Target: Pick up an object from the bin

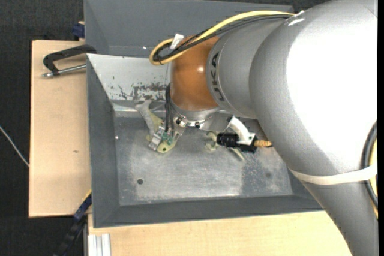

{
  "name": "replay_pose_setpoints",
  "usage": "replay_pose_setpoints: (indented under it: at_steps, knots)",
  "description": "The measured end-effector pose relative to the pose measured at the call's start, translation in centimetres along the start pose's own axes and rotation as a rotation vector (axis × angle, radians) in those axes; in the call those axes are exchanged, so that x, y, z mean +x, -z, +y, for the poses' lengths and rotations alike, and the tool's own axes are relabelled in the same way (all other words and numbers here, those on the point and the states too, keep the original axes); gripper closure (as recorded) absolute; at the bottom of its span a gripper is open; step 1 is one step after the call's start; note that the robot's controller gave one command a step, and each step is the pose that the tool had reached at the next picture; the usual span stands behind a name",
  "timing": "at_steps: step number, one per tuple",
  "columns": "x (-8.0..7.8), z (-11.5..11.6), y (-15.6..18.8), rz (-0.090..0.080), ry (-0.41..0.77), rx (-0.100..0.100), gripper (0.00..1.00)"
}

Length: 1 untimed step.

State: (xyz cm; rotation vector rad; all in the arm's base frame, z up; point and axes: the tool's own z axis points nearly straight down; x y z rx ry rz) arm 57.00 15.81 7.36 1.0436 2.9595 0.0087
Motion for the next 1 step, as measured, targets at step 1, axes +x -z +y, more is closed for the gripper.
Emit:
replay_pose_setpoints:
  at_steps: [1]
  knots:
    - [0.02,-1.85,22.28,-0.007,0.137,-0.005,1.00]
